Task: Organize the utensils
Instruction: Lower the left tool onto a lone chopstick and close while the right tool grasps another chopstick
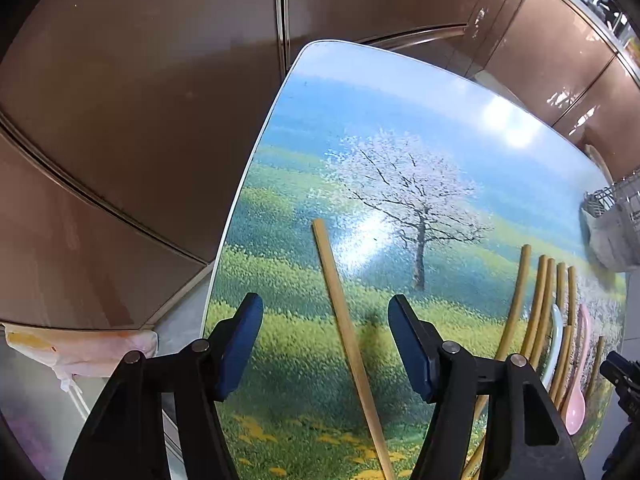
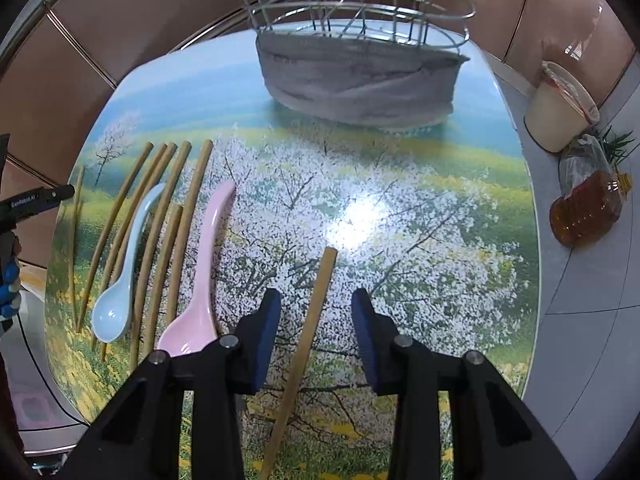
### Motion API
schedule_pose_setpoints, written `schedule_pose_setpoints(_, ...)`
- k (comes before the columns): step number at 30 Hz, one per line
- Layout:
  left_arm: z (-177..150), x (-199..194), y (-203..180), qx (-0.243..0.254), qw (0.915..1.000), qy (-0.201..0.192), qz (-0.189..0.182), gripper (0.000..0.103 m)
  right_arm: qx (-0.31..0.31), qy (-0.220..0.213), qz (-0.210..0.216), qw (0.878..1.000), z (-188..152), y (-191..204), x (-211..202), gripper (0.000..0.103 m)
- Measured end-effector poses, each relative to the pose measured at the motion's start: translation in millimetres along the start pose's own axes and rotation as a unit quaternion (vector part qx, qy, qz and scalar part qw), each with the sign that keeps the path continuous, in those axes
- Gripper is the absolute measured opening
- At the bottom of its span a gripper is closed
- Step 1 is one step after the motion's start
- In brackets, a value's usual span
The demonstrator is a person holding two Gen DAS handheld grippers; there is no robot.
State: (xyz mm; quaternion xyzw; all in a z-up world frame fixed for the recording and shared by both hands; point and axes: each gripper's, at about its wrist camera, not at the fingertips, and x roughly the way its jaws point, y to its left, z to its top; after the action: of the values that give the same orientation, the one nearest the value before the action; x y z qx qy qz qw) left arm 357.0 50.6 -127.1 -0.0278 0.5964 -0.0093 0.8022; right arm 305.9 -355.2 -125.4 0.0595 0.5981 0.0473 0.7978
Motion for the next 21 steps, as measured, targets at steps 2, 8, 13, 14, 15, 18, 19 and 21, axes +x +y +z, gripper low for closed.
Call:
schedule_pose_setpoints(2, 5.7, 3.6, 2.5, -0.001, 1.0, 0.006, 0.001, 0.06, -0.003, 0.002, -0.002, 1.0, 2.0, 1.9, 5.2, 0.033)
schedule_pose_setpoints(8, 5.9, 12.3, 0.1, -0.003, 0.9996, 0.028, -0.004, 0.048, -0.013, 0.007, -0.005, 1.0, 6.1, 9.5, 14.3, 0.028)
schedule_pose_setpoints(13, 7.9, 10.7, -1.7, -0.009, 0.9994, 0.032, -0.003, 0.044, -0.021, 0.014, -0.007, 1.0, 11.9, 13.0, 21.5, 0.021)
schedule_pose_setpoints(14, 8.1, 10.3, -2.0, -0.011, 0.9993, 0.035, -0.002, 0.042, -0.023, 0.015, -0.008, 1.0, 13.0, 13.9, 22.5, 0.02)
schedule_pose_setpoints(15, 10.3, 10.2, -3.4, -0.012, 0.9992, 0.037, -0.002, 0.041, -0.024, 0.016, -0.008, 1.0, 13.4, 14.2, 23.7, 0.019)
schedule_pose_setpoints(18, 18.4, 15.5, -8.9, -0.011, 0.9989, 0.045, 0.001, 0.037, -0.03, 0.019, -0.014, 0.999, 15.8, 16.2, 25.8, 0.016)
schedule_pose_setpoints(19, 24.0, 19.6, -9.7, -0.012, 0.9988, 0.047, 0.003, 0.033, -0.032, 0.02, -0.016, 0.999, 15.8, 16.6, 26.3, 0.014)
schedule_pose_setpoints(21, 28.8, 22.2, -17.0, -0.01, 0.9986, 0.051, 0.004, 0.025, -0.037, 0.022, -0.021, 0.999, 17.2, 19.1, 28.0, 0.012)
